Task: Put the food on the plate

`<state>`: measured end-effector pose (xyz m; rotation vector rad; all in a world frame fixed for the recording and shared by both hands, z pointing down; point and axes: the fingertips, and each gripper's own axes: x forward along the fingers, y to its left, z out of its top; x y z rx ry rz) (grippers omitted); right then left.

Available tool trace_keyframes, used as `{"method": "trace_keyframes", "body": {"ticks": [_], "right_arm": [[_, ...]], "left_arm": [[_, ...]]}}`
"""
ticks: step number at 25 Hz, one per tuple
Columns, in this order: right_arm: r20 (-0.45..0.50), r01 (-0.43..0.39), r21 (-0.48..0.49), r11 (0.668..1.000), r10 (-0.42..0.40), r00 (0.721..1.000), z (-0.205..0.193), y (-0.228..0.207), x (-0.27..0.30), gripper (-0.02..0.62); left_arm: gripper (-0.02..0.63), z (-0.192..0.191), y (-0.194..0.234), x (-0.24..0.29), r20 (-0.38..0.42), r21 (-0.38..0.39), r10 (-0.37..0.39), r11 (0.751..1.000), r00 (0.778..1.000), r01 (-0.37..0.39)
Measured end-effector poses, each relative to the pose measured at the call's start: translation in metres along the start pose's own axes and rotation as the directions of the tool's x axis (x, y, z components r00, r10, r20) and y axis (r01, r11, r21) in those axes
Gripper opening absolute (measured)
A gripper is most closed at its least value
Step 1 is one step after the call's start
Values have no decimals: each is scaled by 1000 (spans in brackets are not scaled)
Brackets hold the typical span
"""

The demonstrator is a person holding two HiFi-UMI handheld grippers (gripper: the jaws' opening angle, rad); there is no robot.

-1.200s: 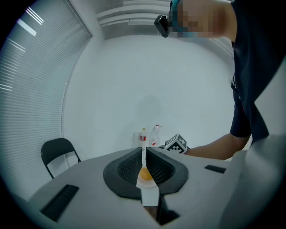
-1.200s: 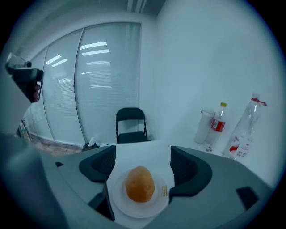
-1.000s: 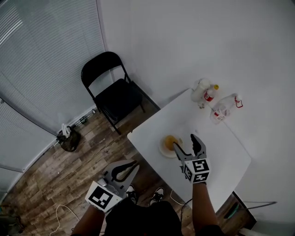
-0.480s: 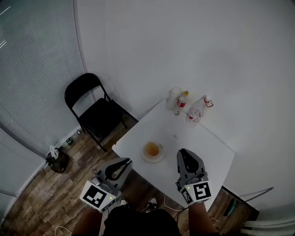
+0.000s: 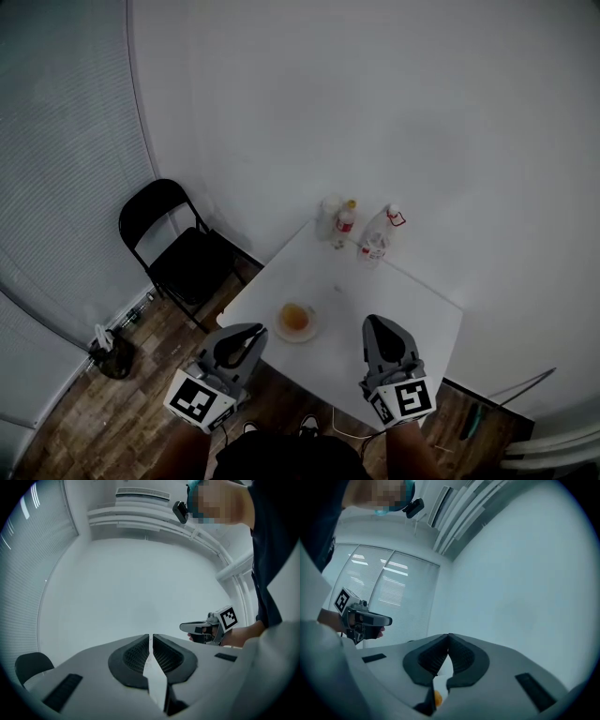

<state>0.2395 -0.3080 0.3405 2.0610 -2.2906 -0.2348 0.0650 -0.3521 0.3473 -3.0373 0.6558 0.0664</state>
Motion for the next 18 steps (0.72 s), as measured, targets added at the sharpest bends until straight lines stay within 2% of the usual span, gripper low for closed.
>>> {"method": "trace_keyframes", "body": {"ticks": [6, 18], "right_arm": [[-18, -5, -2, 1000, 5, 1000, -4, 0, 1, 21], [-22, -40, -8, 999, 40, 999, -6, 6, 19, 21]], "left_arm": [[43, 1, -2, 2, -5, 5, -14, 1000, 1000, 14], [43, -2, 10, 4, -16, 7, 4, 1000, 1000, -4]]}}
